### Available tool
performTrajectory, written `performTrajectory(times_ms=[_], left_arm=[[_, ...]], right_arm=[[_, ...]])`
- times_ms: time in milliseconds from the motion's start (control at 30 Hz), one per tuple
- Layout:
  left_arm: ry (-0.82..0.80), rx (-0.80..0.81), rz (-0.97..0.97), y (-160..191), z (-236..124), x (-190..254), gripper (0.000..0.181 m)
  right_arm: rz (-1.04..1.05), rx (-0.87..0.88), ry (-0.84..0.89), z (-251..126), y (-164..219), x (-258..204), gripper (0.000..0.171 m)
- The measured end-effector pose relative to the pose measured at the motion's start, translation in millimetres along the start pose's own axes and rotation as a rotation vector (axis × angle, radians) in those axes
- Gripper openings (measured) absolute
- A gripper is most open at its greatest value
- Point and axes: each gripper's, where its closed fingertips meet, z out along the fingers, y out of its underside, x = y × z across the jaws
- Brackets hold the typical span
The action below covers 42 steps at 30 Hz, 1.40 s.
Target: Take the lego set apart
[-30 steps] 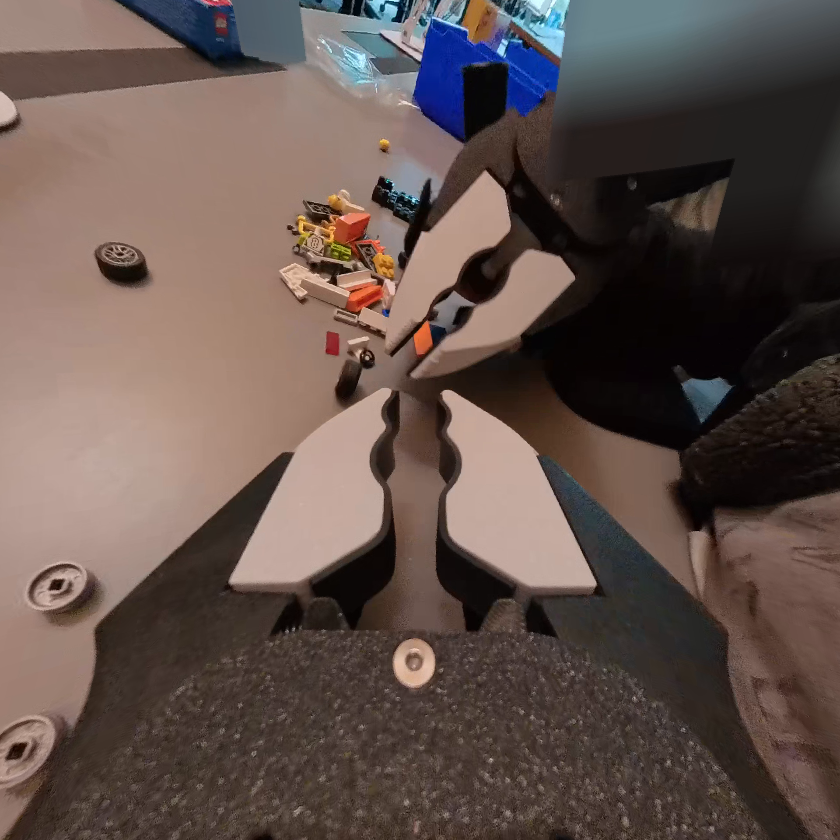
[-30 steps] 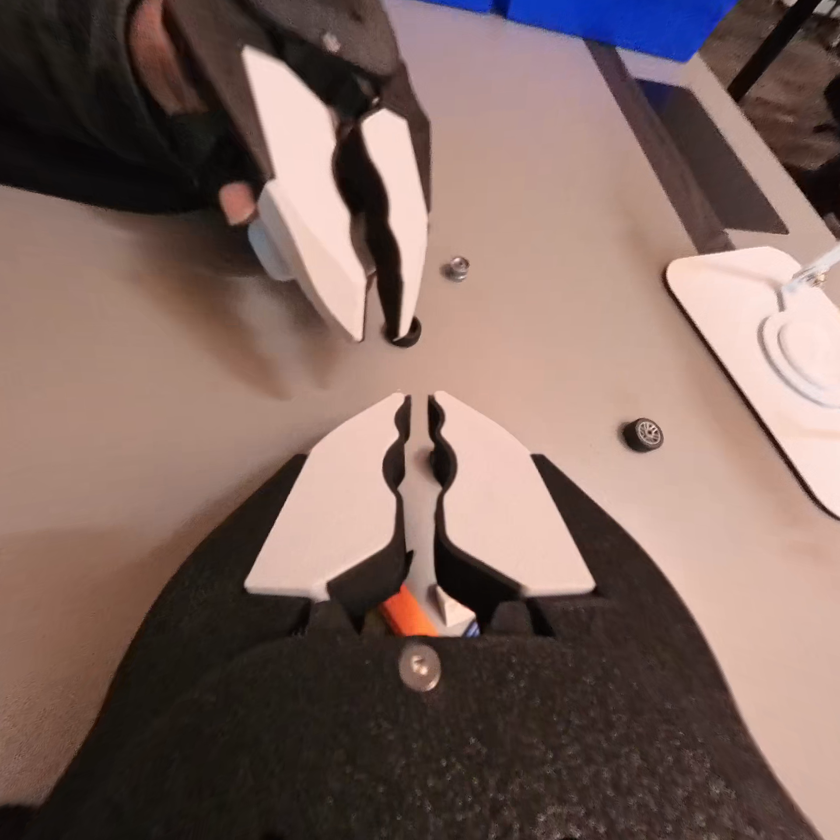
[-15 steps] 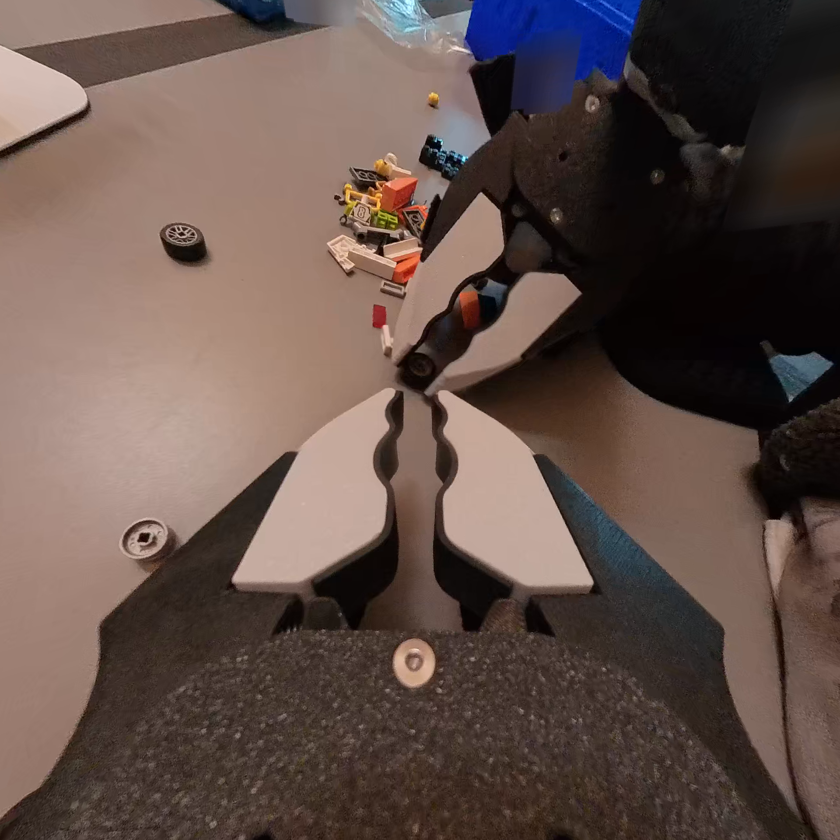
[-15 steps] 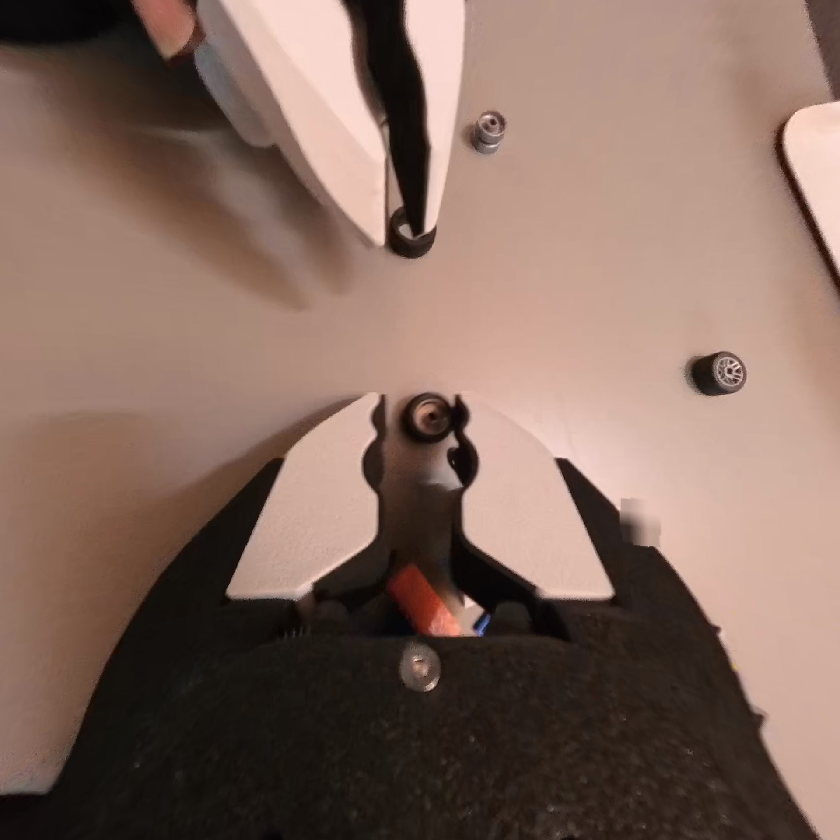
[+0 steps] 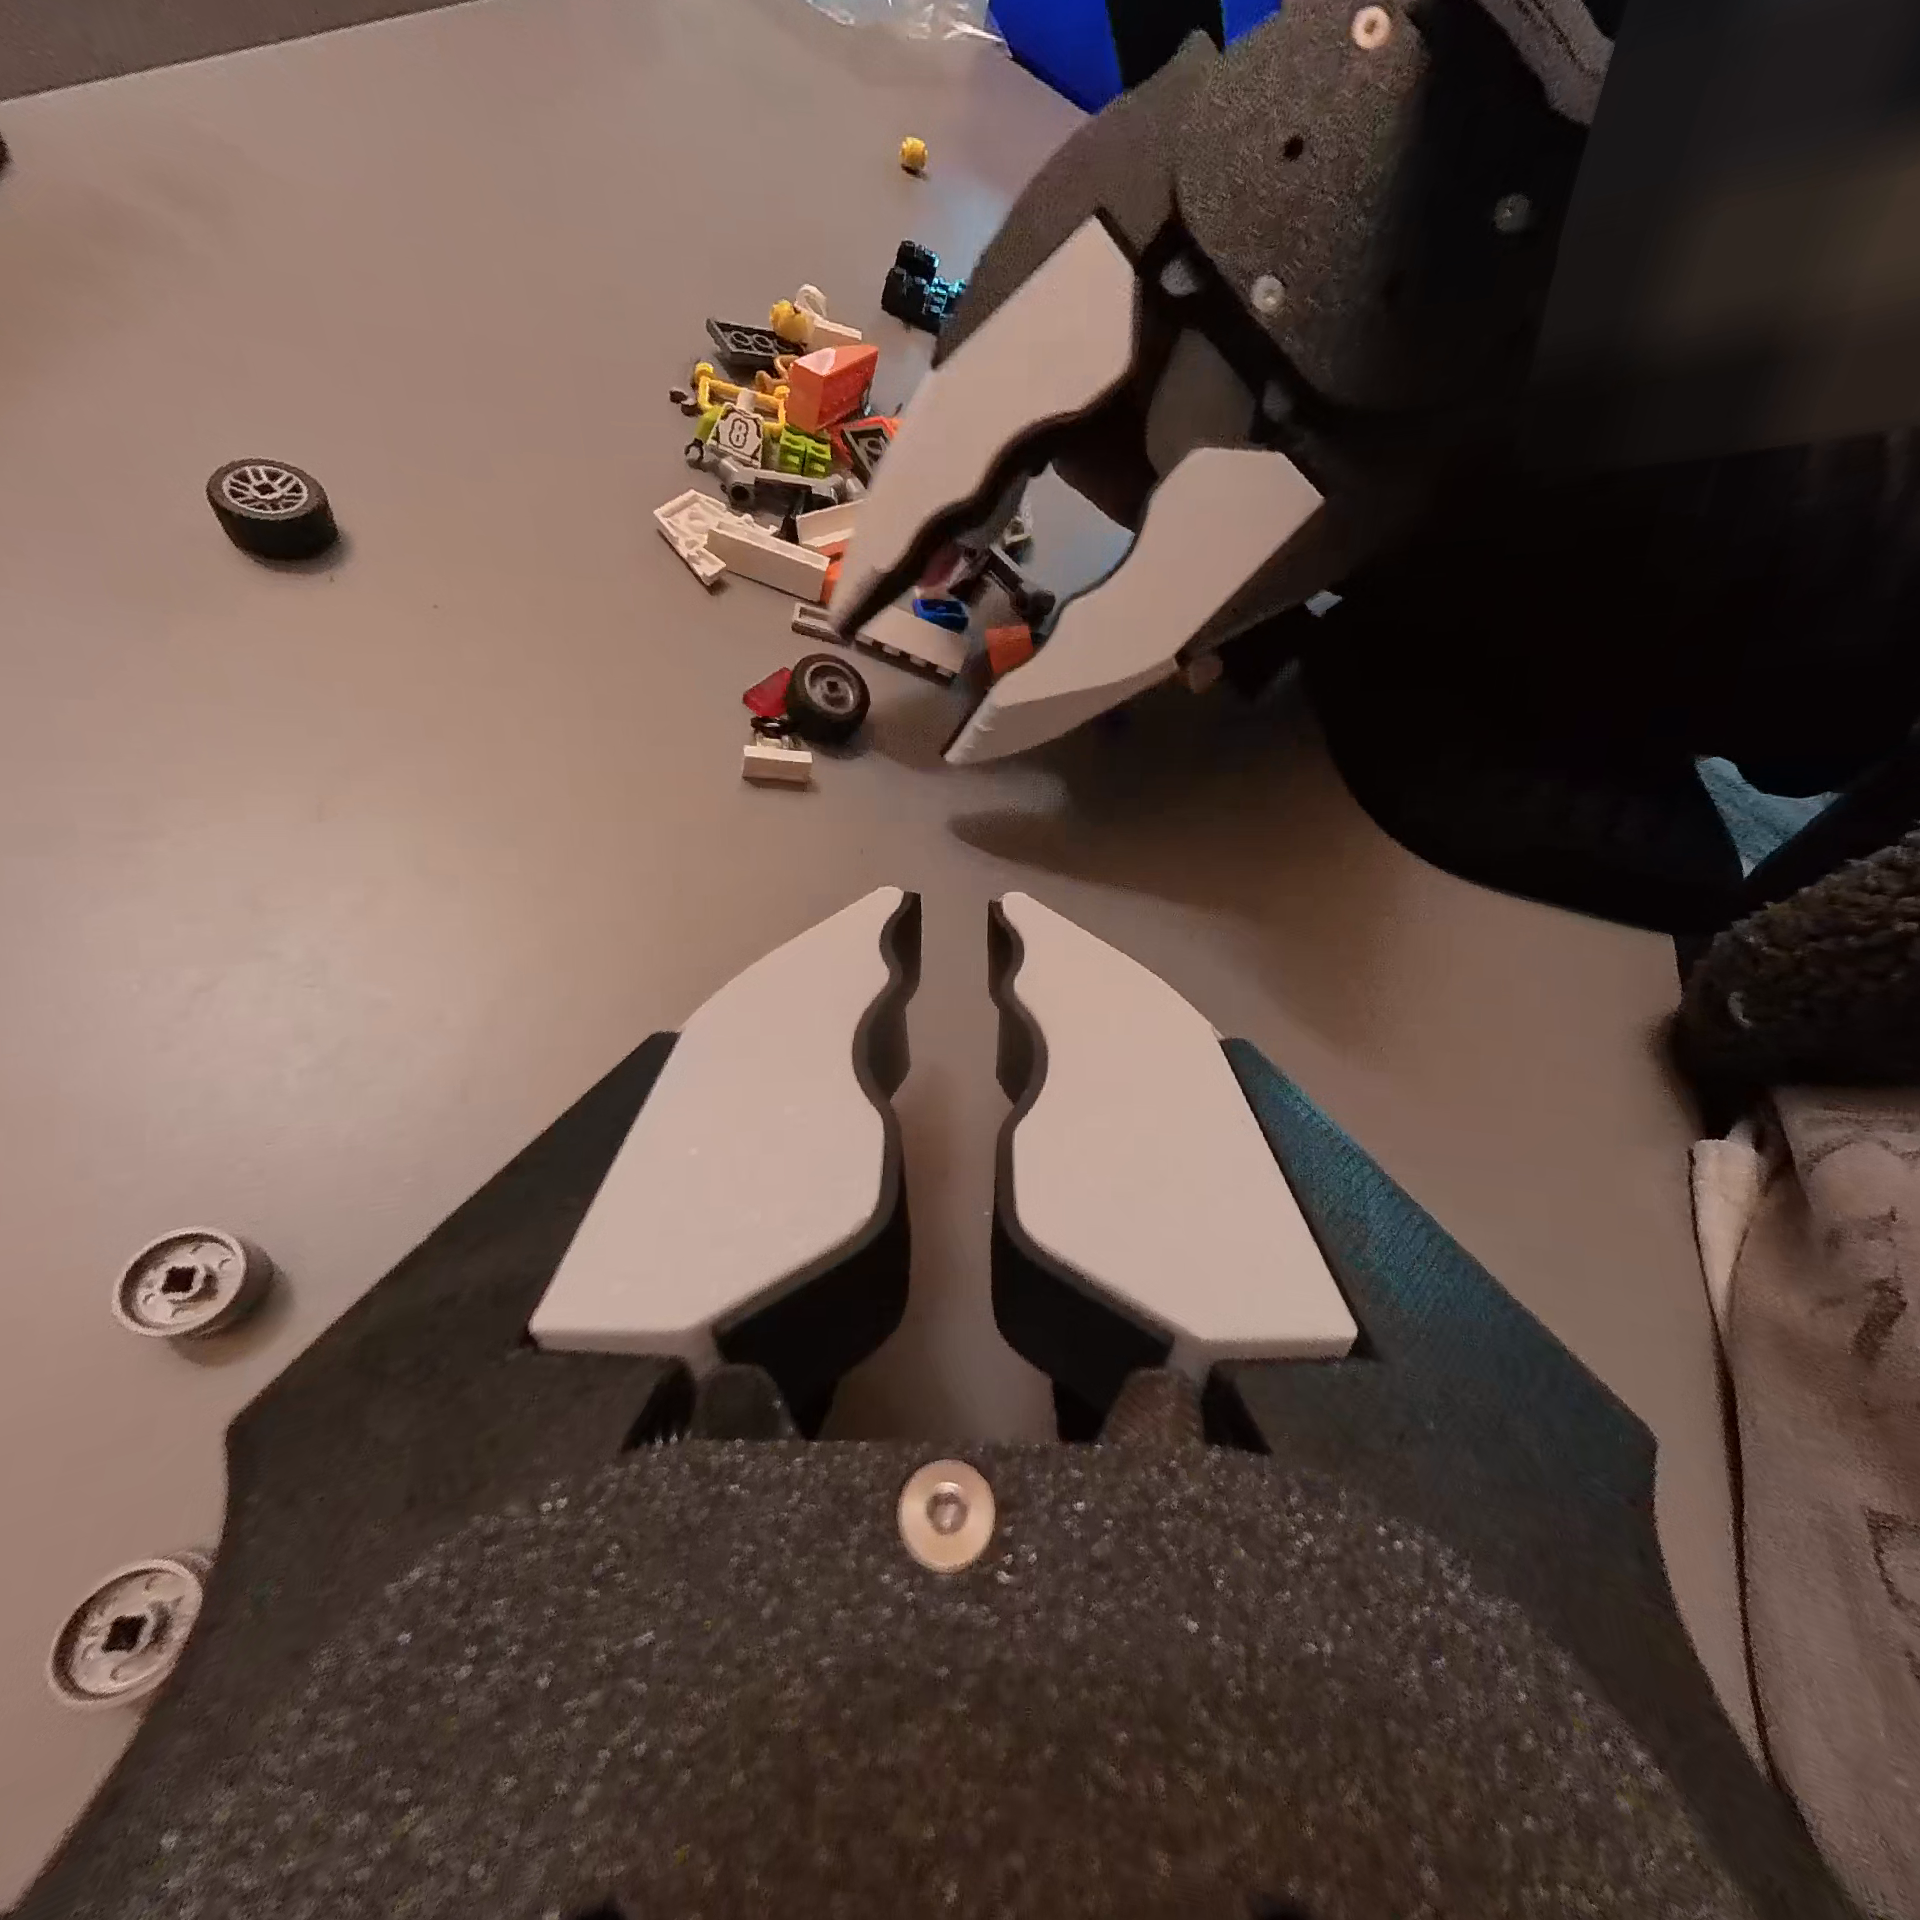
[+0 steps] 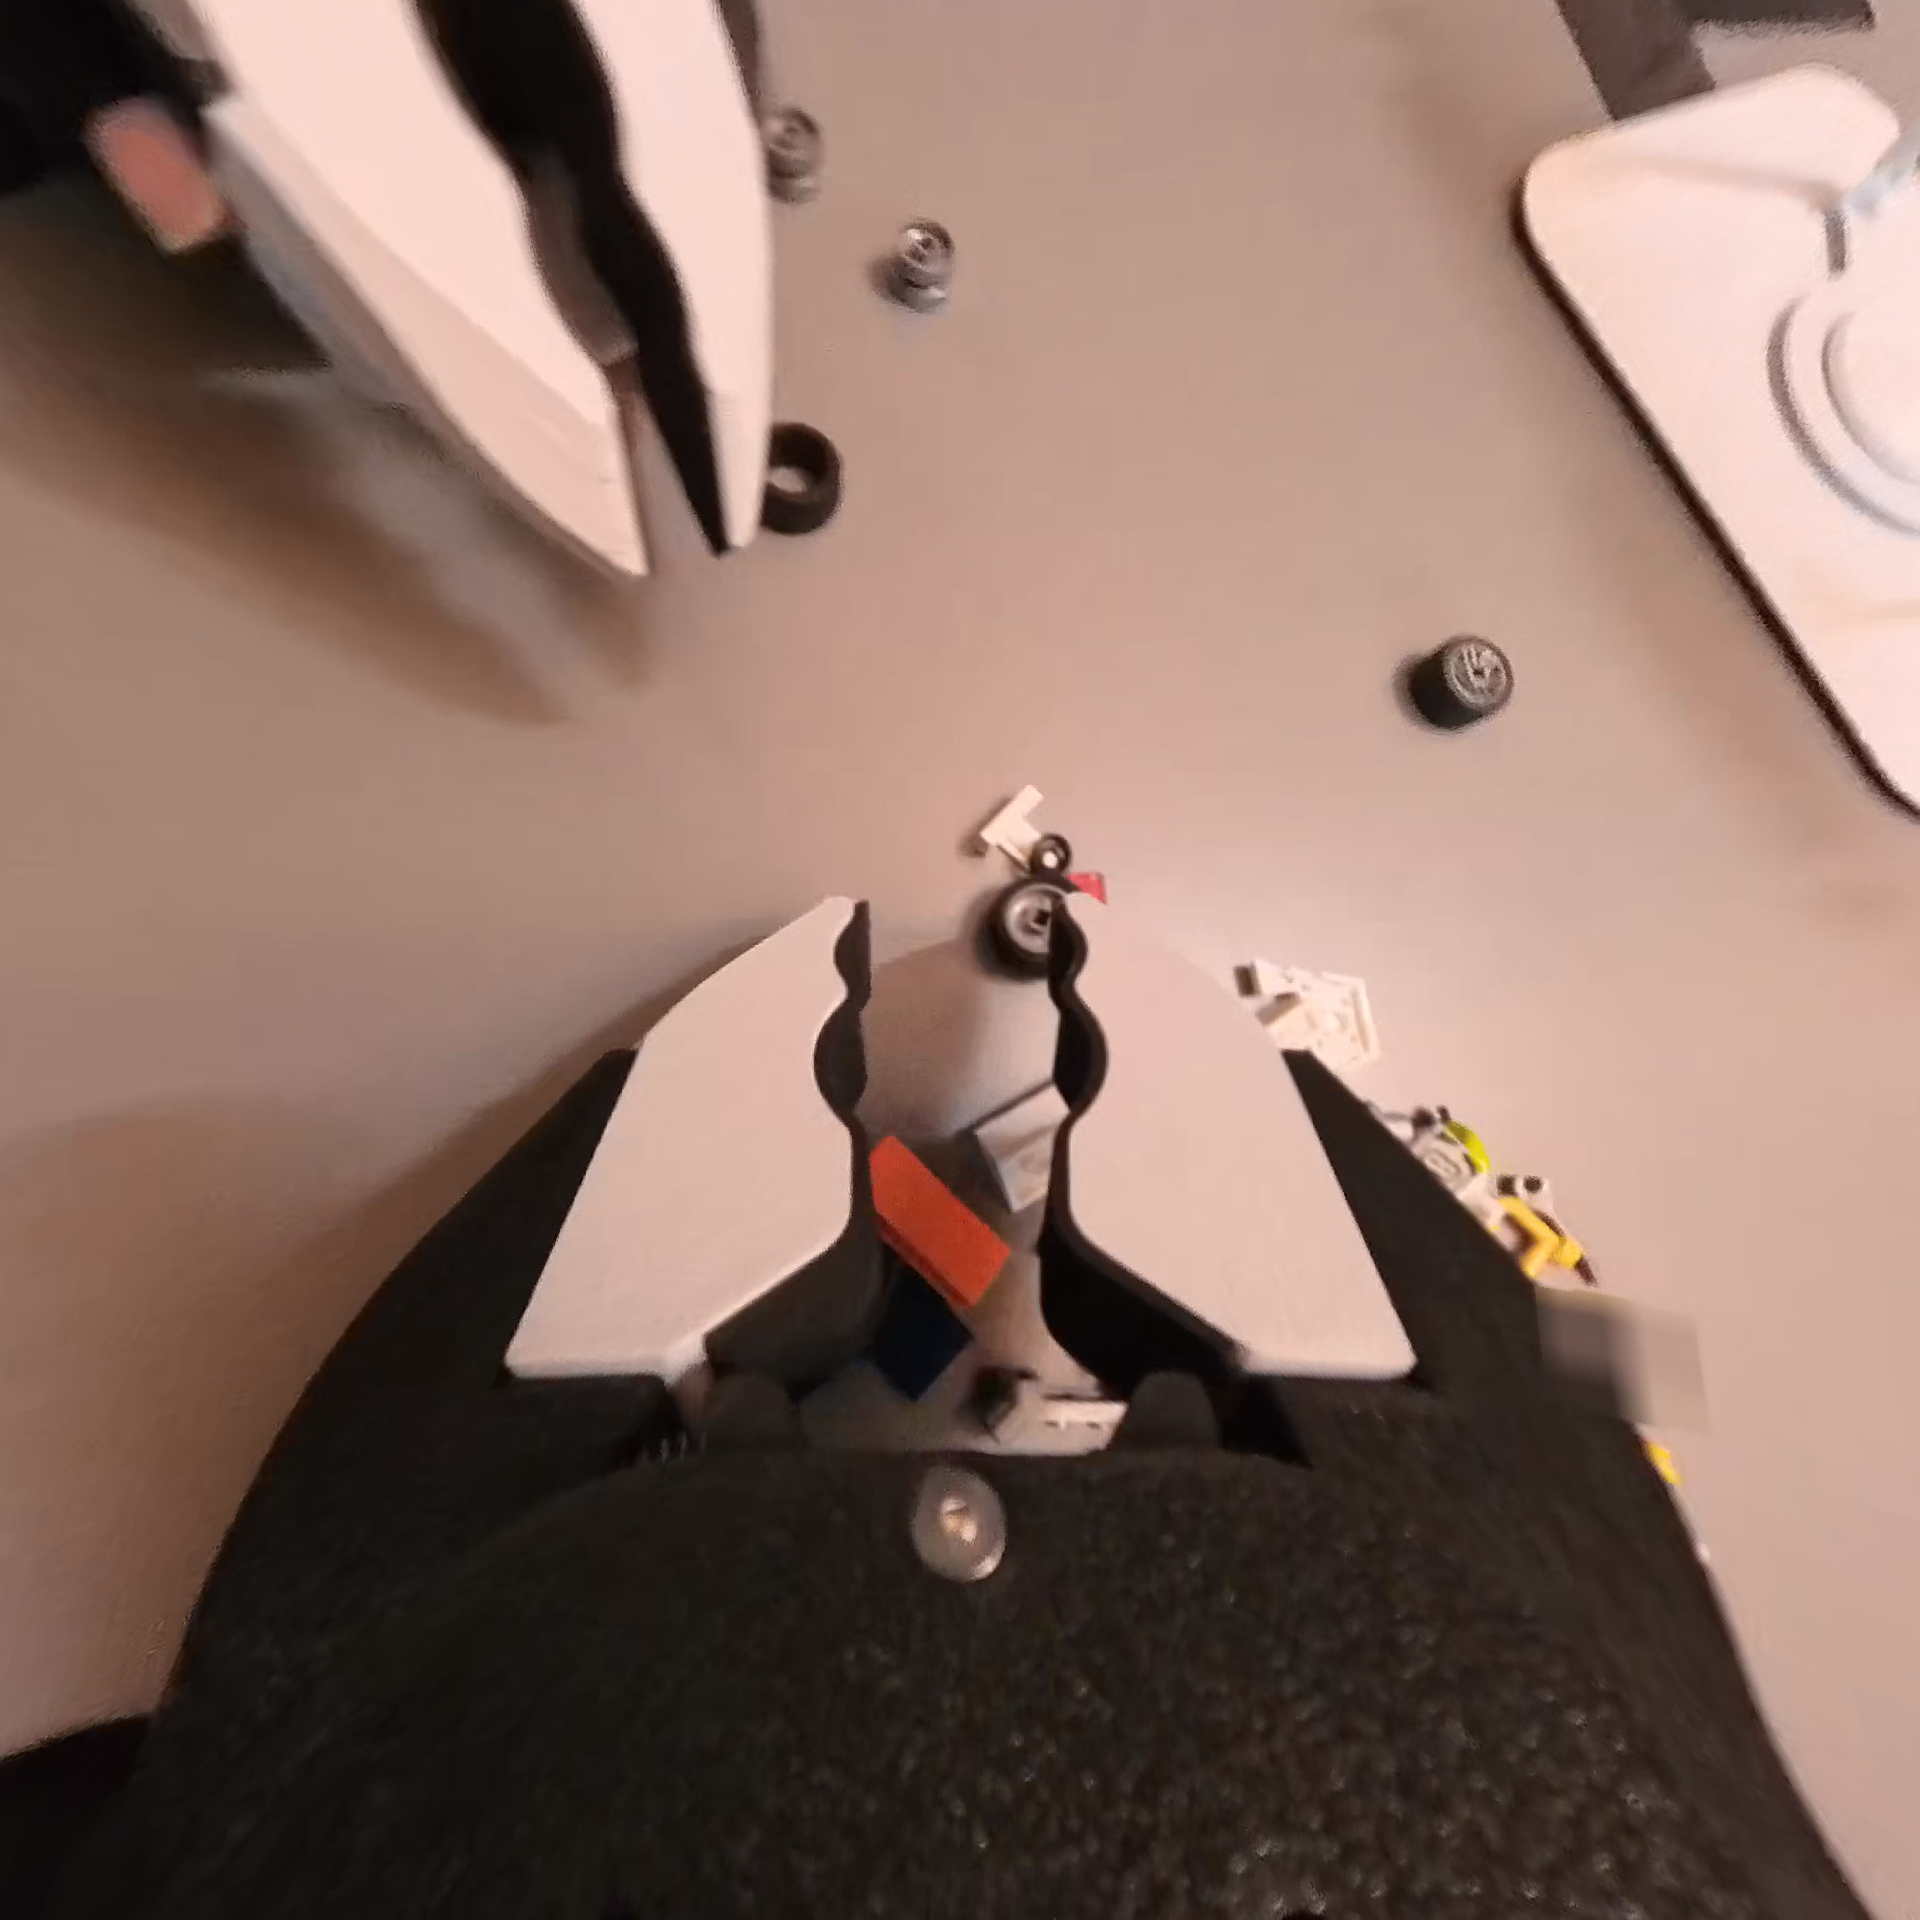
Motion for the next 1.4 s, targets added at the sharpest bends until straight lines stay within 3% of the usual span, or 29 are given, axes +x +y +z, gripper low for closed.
performTrajectory(times_ms=[167, 333, 500, 700, 1100, 1400], left_arm=[[0.001, -0.011, 0.007, 2.0, 1.5, 0.9, 0.011], [0.009, -0.013, 0.009, 2.6, 2.1, 2.6, 0.01], [0.051, 0.027, -0.02, -3.0, 2.2, 9.4, 0.012], [0.217, 0.161, -0.147, -23.9, -3.8, 30.7, 0.019], [0.321, 0.221, -0.252, -32.9, -7.5, 41.5, 0.012], [0.276, 0.198, -0.14, -28.3, -6.0, 44.6, 0.01]], right_arm=[[0.043, -0.085, -0.006, 10.1, 11.9, 9.9, 0.038], [-0.023, -0.095, 0.012, 13.5, 11.4, 9.0, 0.021], [-0.09, 0.088, 0.004, -4.3, -17.1, -4.9, 0.021], [-0.185, 0.315, 0.022, -31.5, -54.6, -35.2, 0.021], [-0.268, 0.374, 0.104, -43.0, -64.4, -52.5, 0.021], [-0.179, 0.413, 0.013, -44.0, -59.6, -57.3, 0.022]])
